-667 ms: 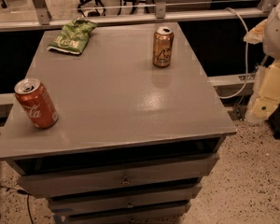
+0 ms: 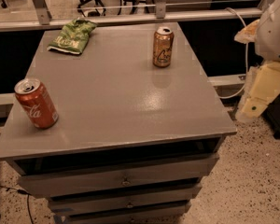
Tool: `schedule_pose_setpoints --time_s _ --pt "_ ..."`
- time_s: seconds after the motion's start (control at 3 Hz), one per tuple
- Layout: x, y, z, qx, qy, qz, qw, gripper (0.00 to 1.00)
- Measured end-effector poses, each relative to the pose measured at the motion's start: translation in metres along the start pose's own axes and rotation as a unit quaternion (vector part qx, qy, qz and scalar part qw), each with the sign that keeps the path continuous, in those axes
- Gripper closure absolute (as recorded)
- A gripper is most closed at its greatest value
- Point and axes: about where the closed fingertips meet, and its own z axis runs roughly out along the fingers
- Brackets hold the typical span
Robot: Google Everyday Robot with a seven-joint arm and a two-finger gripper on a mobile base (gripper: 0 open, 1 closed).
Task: Knock coke can over
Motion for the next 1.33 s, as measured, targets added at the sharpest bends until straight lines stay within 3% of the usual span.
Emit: schedule_pose_setpoints --time_s 0.33,0.67,1.0,1.33 --pt "-0.053 0.007 0.028 -0.013 -0.082 -0.032 0.996 0.0" --pt "-0.139 0.025 0.056 -0.045 -0.187 -0.076 0.9784 0.0" --pt "-0.227 0.056 0.085 -0.096 -0.287 -0.115 0.9461 0.0" --pt "-0.236 0.059 0.08 -0.097 -0.297 -0.115 0.9428 0.0"
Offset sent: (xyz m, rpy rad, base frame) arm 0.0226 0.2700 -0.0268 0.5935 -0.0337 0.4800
